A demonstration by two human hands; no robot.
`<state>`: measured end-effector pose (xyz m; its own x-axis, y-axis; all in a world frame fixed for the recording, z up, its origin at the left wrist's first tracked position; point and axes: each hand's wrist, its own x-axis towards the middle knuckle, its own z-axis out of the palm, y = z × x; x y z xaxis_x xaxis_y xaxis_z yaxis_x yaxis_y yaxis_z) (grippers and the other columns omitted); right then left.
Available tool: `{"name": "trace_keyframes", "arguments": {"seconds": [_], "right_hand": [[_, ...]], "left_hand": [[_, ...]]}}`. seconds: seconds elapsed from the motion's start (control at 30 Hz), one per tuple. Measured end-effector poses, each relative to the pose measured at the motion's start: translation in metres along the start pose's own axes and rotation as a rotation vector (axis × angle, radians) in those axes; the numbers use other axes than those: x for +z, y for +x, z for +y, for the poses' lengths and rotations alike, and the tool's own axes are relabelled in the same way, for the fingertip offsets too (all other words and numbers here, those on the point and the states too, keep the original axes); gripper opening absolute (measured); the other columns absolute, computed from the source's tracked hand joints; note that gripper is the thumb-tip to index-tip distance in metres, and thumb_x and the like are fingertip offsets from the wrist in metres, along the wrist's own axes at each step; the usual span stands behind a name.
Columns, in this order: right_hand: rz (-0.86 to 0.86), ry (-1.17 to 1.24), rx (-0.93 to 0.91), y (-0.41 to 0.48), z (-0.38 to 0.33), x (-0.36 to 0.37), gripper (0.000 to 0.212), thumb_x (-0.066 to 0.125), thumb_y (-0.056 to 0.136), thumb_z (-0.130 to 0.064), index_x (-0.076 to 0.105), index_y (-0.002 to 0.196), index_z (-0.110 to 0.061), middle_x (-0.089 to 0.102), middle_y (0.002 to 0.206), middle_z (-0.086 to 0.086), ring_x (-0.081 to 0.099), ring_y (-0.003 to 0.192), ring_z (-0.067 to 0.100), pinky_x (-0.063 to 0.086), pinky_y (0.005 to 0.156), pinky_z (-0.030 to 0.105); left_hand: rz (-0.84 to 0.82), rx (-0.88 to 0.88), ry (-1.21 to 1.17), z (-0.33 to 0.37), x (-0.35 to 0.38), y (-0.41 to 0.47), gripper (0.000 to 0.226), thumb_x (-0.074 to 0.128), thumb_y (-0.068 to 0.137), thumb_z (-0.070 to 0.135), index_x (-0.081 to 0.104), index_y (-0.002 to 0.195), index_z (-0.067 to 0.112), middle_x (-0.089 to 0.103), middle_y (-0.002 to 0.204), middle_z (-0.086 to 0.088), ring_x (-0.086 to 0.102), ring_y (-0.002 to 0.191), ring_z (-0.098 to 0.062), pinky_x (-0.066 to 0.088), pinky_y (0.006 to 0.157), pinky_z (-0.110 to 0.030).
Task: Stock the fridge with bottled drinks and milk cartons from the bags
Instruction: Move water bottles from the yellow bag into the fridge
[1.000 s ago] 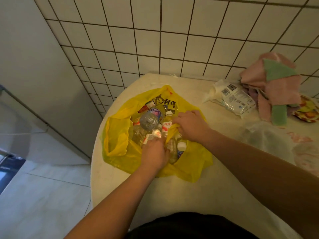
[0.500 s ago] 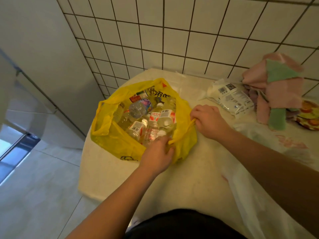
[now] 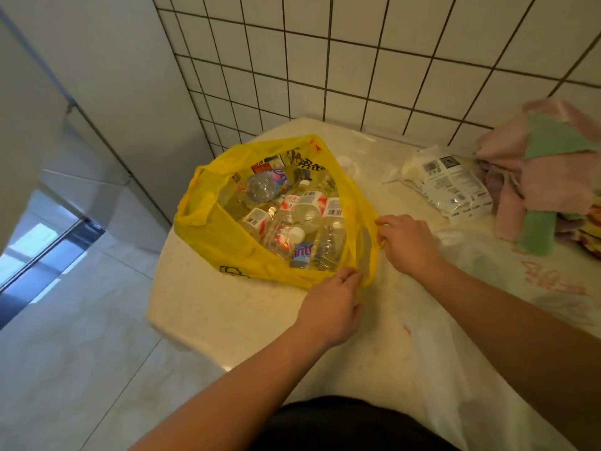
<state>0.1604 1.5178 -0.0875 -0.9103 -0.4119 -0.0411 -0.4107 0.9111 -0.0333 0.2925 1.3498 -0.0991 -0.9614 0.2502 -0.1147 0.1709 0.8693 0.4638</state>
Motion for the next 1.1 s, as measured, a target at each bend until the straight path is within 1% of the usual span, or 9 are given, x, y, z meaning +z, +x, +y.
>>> {"name": "trace_keyframes", "arguments": {"seconds": [0.1,0.2,0.33,0.43,0.57,0.73,0.83,0.93,1.1], "right_hand": [[-0.084,-0.025,0.044,0.000,0.002,0.004,0.020,0.050,0.092,-0.024,0.067,0.100,-0.032,0.049,0.141,-0.012,0.046,0.124,0.021,0.035,0.092,0.037],[-0.233,0.036,0.112,-0.001,0.000,0.008,0.028,0.043,0.091,-0.028,0.064,0.110,-0.030,0.061,0.126,-0.005,0.052,0.119,0.024,0.035,0.095,0.040],[-0.178,0.167,0.202,-0.006,-0.009,0.004,0.035,0.046,0.093,-0.033,0.059,0.126,-0.027,0.059,0.130,0.002,0.055,0.117,0.029,0.038,0.095,0.042],[0.002,0.290,0.151,-0.006,-0.026,-0.008,0.039,0.052,0.093,-0.030,0.053,0.131,-0.023,0.054,0.133,0.004,0.053,0.116,0.030,0.040,0.094,0.042],[0.083,0.413,-0.033,-0.003,-0.062,-0.020,0.045,0.061,0.089,-0.027,0.053,0.133,-0.021,0.054,0.133,0.003,0.051,0.119,0.027,0.042,0.097,0.041],[0.047,0.246,-0.109,-0.003,-0.099,-0.008,0.054,0.060,0.079,-0.032,0.052,0.132,-0.031,0.046,0.142,-0.003,0.037,0.133,0.023,0.036,0.102,0.043],[0.027,0.212,-0.092,-0.001,-0.104,-0.010,0.053,0.057,0.070,-0.034,0.062,0.122,-0.032,0.048,0.141,-0.002,0.037,0.134,0.024,0.036,0.103,0.045],[-0.047,0.181,-0.107,0.001,-0.101,-0.014,0.057,0.059,0.069,-0.030,0.059,0.125,-0.035,0.041,0.147,-0.005,0.031,0.138,0.021,0.030,0.106,0.045],[-0.146,0.168,0.008,-0.004,-0.111,-0.022,0.074,0.057,0.067,-0.038,0.043,0.140,-0.036,0.017,0.160,-0.004,0.013,0.147,0.020,0.024,0.113,0.046]], "left_hand": [[-0.154,-0.023,0.034,-0.006,0.012,0.003,0.069,0.059,0.092,0.032,0.028,0.152,0.022,0.029,0.159,-0.003,0.047,0.132,-0.034,0.045,0.103,-0.045],[-0.175,-0.006,-0.023,-0.012,0.010,-0.001,0.071,0.058,0.093,0.032,0.023,0.155,0.028,0.026,0.161,-0.003,0.042,0.137,-0.032,0.042,0.107,-0.044],[0.076,0.068,-0.215,-0.021,-0.008,-0.014,0.041,0.056,0.092,0.029,0.056,0.133,0.026,0.057,0.134,0.003,0.056,0.119,-0.019,0.047,0.097,-0.033],[0.302,0.006,-0.288,-0.042,-0.028,-0.015,0.023,0.058,0.093,0.028,0.063,0.115,0.024,0.061,0.109,0.005,0.058,0.096,-0.010,0.051,0.083,-0.034],[0.428,-0.179,-0.317,-0.076,-0.060,0.011,0.034,0.064,0.091,0.027,0.056,0.124,0.022,0.055,0.120,-0.001,0.059,0.102,-0.017,0.053,0.085,-0.036],[0.175,-0.239,-0.318,-0.113,-0.080,0.058,0.058,0.072,0.086,0.026,0.047,0.137,0.020,0.048,0.136,-0.012,0.054,0.119,-0.029,0.047,0.099,-0.040],[0.035,-0.162,-0.282,-0.125,-0.082,0.067,0.063,0.075,0.081,0.022,0.045,0.136,0.029,0.048,0.133,-0.012,0.058,0.112,-0.033,0.050,0.096,-0.045],[0.025,-0.075,-0.256,-0.133,-0.076,0.063,0.057,0.071,0.081,0.024,0.041,0.126,0.043,0.051,0.128,-0.006,0.060,0.104,-0.033,0.052,0.089,-0.050],[0.065,0.079,-0.121,-0.142,-0.066,0.056,0.050,0.065,0.084,0.023,0.044,0.126,0.042,0.054,0.121,-0.005,0.059,0.101,-0.030,0.050,0.088,-0.048]]}}
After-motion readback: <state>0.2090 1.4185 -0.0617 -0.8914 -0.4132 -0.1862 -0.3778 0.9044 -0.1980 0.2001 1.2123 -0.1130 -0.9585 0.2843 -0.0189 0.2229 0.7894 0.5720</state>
